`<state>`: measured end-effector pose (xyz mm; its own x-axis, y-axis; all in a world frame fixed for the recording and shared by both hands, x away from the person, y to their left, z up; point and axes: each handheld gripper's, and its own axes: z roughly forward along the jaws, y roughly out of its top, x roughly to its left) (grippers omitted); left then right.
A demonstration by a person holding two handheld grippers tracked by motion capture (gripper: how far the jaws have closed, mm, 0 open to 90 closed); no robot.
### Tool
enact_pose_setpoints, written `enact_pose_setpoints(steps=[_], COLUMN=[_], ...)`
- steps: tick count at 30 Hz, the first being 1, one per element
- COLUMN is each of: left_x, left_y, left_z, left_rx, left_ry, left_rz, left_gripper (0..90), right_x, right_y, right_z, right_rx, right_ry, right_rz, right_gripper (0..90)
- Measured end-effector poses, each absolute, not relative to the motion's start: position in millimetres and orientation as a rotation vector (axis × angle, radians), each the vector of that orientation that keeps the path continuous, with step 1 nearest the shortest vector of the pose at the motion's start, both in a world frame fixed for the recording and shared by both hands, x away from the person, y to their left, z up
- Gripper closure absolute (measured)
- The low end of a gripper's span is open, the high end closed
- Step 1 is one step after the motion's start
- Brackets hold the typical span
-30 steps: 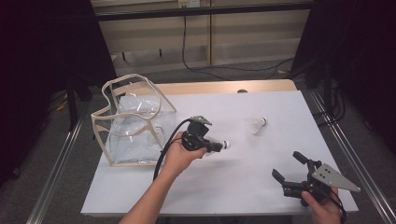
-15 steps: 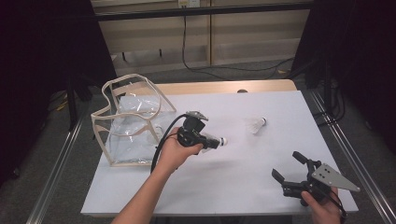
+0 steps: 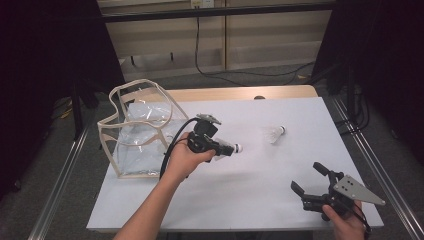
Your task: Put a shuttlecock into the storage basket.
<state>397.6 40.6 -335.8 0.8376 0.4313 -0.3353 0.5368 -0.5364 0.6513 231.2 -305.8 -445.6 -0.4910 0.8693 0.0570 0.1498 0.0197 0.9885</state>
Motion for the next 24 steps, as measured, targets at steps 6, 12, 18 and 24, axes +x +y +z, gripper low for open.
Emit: enact_pose_setpoints(steps=[6, 12, 18, 24], left_x=[398, 400, 402, 405], left_y=[41, 41, 43, 46], left_z=[-329, -322, -315, -312], left_rx=[2.218, 2.215, 2.227, 2.217], left_ry=[0.692, 0.688, 0.691, 0.694], left_rz=[-0.172, -0.172, -0.157, -0.165], left_gripper=[88.4, 88.4, 88.4, 88.3], right_x=[232, 232, 232, 232], right_y=[-306, -306, -305, -305], right_z=[-446, -446, -446, -446], right_rx=[1.043, 1.043, 1.043, 1.042], right_ry=[1.697, 1.697, 1.697, 1.698], right_rz=[1.521, 1.522, 1.522, 1.523], right_gripper=[2.2, 2.3, 2.2, 2.2])
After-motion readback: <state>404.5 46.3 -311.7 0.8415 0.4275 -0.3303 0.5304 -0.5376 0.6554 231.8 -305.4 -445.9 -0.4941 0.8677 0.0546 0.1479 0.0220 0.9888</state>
